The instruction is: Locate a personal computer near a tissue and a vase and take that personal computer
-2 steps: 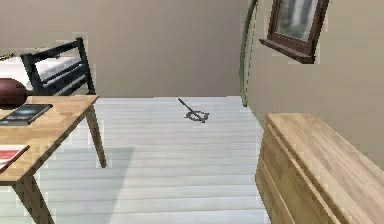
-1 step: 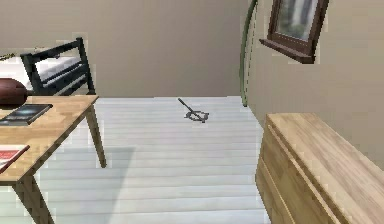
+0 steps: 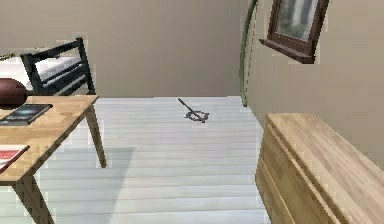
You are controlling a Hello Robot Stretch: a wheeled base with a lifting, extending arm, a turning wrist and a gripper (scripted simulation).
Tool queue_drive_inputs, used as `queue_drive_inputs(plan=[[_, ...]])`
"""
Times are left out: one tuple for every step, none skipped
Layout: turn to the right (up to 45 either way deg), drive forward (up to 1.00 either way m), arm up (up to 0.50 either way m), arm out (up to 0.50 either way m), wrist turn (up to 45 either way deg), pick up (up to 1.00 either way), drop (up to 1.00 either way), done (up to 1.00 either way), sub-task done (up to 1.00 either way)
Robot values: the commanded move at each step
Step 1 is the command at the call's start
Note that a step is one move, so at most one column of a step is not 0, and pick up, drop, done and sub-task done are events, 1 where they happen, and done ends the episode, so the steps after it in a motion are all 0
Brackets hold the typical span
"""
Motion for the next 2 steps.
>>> queue_drive_inputs(plan=[[0.0,0.00,0.00,0.00,0.0,1.00,0.00,0.00,0.00],[0.0,0.00,0.10,0.00,0.0,0.00,0.00,0.00,0.00]])
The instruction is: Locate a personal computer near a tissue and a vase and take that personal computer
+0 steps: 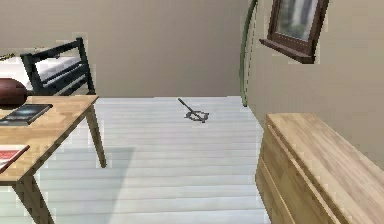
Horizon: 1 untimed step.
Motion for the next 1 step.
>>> queue_drive_inputs(plan=[[0.0,0.00,0.00,0.00,0.0,0.00,0.00,1.00,0.00]])
